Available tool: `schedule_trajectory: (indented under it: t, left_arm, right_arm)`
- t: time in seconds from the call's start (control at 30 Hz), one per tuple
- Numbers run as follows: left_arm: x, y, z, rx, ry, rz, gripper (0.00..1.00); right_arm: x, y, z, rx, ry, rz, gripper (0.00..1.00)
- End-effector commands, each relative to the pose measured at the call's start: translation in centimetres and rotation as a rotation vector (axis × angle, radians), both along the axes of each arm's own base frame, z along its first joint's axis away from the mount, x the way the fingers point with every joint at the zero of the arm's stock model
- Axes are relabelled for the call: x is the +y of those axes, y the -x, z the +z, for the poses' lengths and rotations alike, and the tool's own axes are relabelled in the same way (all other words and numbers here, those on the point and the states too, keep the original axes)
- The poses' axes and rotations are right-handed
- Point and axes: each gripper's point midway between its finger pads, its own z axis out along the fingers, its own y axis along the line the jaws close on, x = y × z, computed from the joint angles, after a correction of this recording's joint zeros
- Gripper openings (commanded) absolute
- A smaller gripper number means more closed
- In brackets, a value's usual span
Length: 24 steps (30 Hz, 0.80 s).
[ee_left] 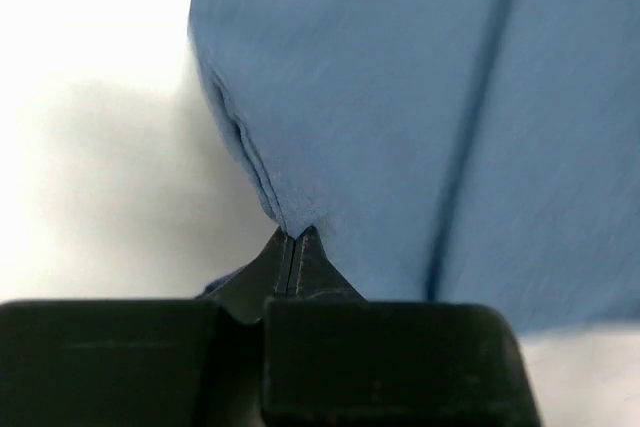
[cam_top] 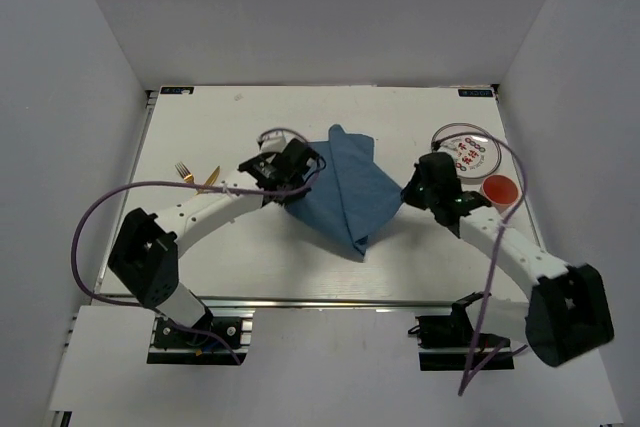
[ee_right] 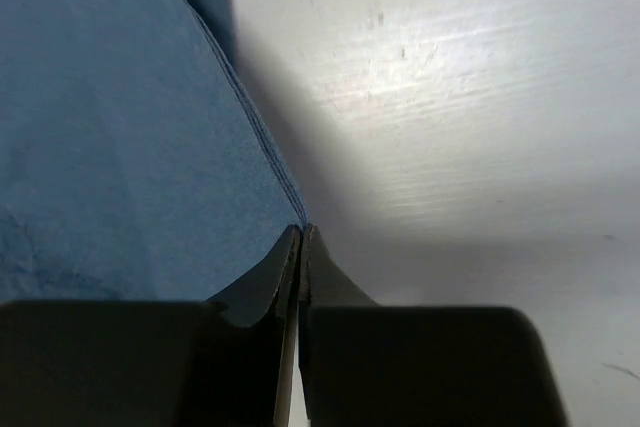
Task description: Set the dinner table for one person
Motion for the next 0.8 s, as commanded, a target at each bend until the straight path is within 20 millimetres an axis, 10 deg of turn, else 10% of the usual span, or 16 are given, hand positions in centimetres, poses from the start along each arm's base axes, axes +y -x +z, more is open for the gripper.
schedule_trajectory:
  t: [0.0, 0.37, 0.6, 0.77]
  left_arm:
    - [1.9, -3.5, 6.7, -0.155, -0.124, 0.061, 0.00]
    - [3.9, -7.0, 21.8, -0.449, -0.026, 0.138, 0.00]
    - [3.3, -15.2, 28.3, -0.542, 0.170, 0.138, 0.00]
    - [4.6, -21.3, 31.1, -0.648, 0.238, 0.100, 0.00]
  right_arm:
    - [-2.8, -0.8, 7.9, -0.169, 0.036, -0.103, 0.00]
    - [-6.4, 3.0, 26.5, -0.498, 0.043, -0.101, 0.00]
    - [-3.4, -4.9, 28.5, -0.448, 0.077, -0.029, 0.00]
    - [-1.5, -10.9, 34.1, -0.527, 0.056, 0.037, 0.00]
